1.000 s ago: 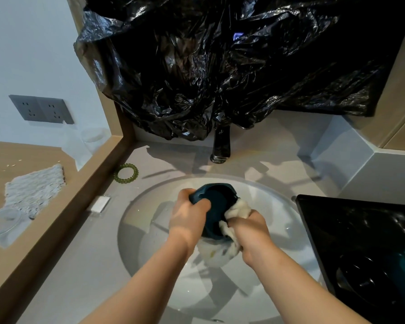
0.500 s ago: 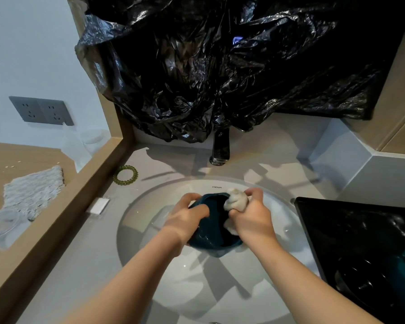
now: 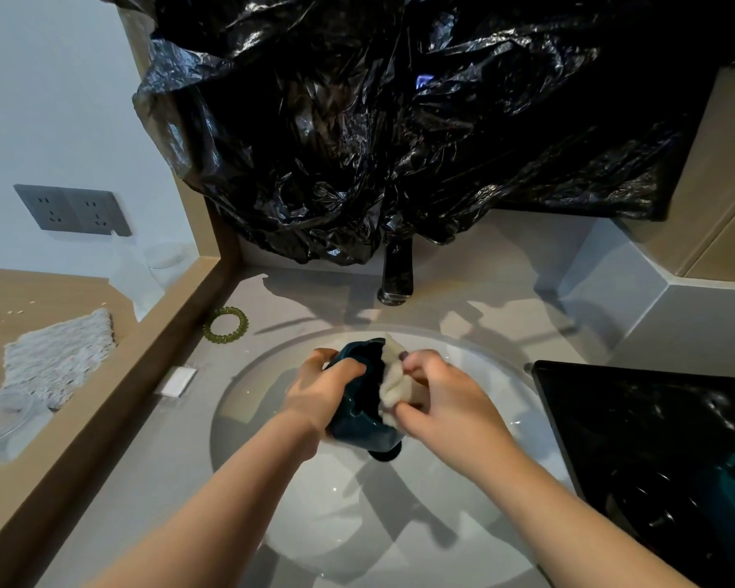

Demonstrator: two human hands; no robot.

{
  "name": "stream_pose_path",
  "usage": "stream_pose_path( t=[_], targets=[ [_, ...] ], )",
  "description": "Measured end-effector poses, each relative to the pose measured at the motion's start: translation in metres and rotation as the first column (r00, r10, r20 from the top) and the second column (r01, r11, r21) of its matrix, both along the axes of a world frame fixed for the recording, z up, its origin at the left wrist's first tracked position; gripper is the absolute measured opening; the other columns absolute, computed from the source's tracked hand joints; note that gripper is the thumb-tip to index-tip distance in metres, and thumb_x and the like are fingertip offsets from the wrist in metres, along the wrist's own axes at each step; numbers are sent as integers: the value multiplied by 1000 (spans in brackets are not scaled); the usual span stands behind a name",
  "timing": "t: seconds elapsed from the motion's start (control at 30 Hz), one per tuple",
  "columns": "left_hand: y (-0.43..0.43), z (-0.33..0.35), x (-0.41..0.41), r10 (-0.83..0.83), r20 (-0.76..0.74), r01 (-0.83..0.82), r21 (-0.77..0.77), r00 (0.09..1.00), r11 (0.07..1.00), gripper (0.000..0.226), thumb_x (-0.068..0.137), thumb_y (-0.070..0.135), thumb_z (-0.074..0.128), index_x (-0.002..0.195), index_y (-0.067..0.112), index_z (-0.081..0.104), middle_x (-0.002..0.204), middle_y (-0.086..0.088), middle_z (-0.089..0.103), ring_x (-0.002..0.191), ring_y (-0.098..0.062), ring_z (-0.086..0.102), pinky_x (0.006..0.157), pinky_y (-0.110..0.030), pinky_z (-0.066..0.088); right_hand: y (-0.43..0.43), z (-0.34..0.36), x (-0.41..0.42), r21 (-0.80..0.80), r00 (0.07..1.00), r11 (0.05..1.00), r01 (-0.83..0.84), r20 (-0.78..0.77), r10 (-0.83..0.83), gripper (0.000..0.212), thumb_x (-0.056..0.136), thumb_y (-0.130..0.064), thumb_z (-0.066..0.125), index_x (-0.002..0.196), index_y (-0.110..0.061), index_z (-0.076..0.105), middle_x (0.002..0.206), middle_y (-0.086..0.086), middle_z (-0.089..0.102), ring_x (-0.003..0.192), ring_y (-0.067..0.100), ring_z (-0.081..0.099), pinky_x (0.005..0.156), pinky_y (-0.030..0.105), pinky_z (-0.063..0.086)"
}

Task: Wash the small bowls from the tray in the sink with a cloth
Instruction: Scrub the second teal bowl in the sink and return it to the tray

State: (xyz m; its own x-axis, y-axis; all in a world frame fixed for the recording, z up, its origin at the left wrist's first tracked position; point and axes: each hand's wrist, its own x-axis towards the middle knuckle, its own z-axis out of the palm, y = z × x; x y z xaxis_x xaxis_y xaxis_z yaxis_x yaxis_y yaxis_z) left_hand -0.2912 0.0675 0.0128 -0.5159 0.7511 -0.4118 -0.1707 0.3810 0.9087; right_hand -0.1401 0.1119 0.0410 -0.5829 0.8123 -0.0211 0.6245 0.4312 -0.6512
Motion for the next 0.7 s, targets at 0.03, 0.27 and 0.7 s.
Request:
stream_pose_path(
  t=[0.03, 0.27, 0.7],
  targets=[
    [1, -1, -1, 10, 4, -10, -2, 1000, 1000, 39, 72, 37, 67, 105, 23, 52, 105, -15, 62, 95, -34, 62, 84, -53, 54, -2, -5, 1, 28, 1000, 999, -23, 2, 23, 41, 84, -37, 58, 122, -31, 42, 119, -5, 54, 118, 16, 47, 93, 29, 43],
    [6, 12, -7, -163, -139, 155, -68, 977, 986, 40, 50, 32, 58, 89, 22, 54, 92, -14, 63, 91, -32, 60, 86, -45, 50, -7, -13, 1, 242, 857, 843, -481, 332, 393, 41, 76, -42, 67, 111, -26, 52, 103, -7, 54, 102, 15, 45, 101, 25, 31],
    [20, 12, -5, -235, -263, 226, -63, 936, 972, 38, 52, 38, 60, 89, 28, 55, 85, -12, 67, 86, -31, 64, 80, -42, 52, 7, 0, 7, -70, 970, 969, -239, 31, 241, 40, 74, -25, 65, 102, -31, 37, 109, -16, 22, 100, 10, 49, 87, 28, 47]
  ],
)
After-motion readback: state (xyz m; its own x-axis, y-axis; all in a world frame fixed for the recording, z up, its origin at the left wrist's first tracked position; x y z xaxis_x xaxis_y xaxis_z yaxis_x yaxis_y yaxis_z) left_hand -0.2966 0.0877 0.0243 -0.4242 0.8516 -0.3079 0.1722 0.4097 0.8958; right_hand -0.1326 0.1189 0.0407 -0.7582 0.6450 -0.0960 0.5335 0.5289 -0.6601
